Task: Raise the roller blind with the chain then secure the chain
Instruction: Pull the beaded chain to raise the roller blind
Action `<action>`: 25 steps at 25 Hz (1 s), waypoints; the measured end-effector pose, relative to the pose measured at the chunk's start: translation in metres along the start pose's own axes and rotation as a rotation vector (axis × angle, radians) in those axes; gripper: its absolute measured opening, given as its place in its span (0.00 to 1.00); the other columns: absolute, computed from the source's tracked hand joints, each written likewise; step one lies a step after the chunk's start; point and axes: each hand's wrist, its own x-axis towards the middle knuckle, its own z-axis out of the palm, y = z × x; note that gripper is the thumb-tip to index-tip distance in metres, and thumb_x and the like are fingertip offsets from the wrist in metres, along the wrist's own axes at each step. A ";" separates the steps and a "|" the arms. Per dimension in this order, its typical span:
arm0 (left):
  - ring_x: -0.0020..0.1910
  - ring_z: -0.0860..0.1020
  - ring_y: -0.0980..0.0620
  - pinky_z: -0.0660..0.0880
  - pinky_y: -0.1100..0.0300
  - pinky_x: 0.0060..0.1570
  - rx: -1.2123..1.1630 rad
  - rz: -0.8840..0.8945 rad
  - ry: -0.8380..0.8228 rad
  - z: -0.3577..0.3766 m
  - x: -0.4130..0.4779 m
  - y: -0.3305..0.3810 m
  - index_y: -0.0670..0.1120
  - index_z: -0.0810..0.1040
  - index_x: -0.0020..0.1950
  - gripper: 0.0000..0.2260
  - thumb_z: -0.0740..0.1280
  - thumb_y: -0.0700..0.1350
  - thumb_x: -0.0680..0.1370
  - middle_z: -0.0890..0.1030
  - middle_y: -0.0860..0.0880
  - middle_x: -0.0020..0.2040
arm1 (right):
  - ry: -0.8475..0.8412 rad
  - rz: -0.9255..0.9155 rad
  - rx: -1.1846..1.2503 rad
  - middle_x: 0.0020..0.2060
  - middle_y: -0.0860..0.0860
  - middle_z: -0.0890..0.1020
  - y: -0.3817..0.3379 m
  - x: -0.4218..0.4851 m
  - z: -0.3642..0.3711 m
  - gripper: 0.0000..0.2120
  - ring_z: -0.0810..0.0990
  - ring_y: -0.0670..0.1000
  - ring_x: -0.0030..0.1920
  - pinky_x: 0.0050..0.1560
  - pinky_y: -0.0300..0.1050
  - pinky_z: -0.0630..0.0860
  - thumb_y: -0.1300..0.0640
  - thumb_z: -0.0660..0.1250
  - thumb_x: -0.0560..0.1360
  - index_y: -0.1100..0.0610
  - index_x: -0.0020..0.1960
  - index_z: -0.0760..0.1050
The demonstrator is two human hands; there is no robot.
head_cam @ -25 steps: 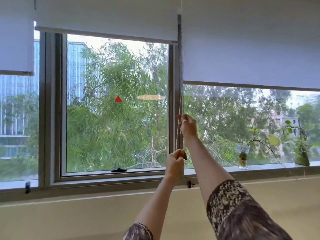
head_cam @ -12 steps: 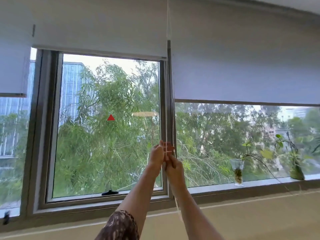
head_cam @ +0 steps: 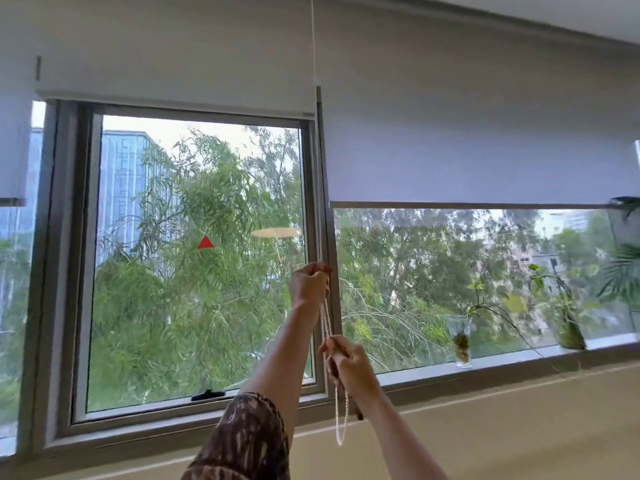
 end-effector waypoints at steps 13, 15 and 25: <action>0.24 0.68 0.56 0.63 0.64 0.22 0.063 0.029 -0.108 -0.011 -0.046 -0.053 0.48 0.81 0.39 0.14 0.61 0.33 0.76 0.76 0.52 0.27 | 0.125 -0.006 0.033 0.46 0.60 0.82 -0.115 0.090 -0.011 0.14 0.80 0.56 0.43 0.48 0.53 0.77 0.56 0.53 0.82 0.60 0.62 0.71; 0.22 0.69 0.56 0.64 0.65 0.21 0.088 0.070 -0.110 -0.012 -0.046 -0.052 0.49 0.80 0.36 0.17 0.60 0.32 0.76 0.76 0.52 0.26 | 0.185 -0.032 0.083 0.38 0.54 0.78 -0.129 0.103 -0.002 0.13 0.77 0.51 0.36 0.37 0.47 0.75 0.58 0.52 0.82 0.61 0.61 0.70; 0.43 0.81 0.53 0.75 0.53 0.51 -0.011 -0.104 -0.406 -0.037 0.008 -0.025 0.46 0.80 0.49 0.13 0.56 0.46 0.82 0.84 0.51 0.41 | 0.340 -0.229 -0.112 0.34 0.51 0.75 -0.130 0.112 0.018 0.11 0.71 0.47 0.31 0.32 0.39 0.69 0.61 0.55 0.81 0.62 0.54 0.75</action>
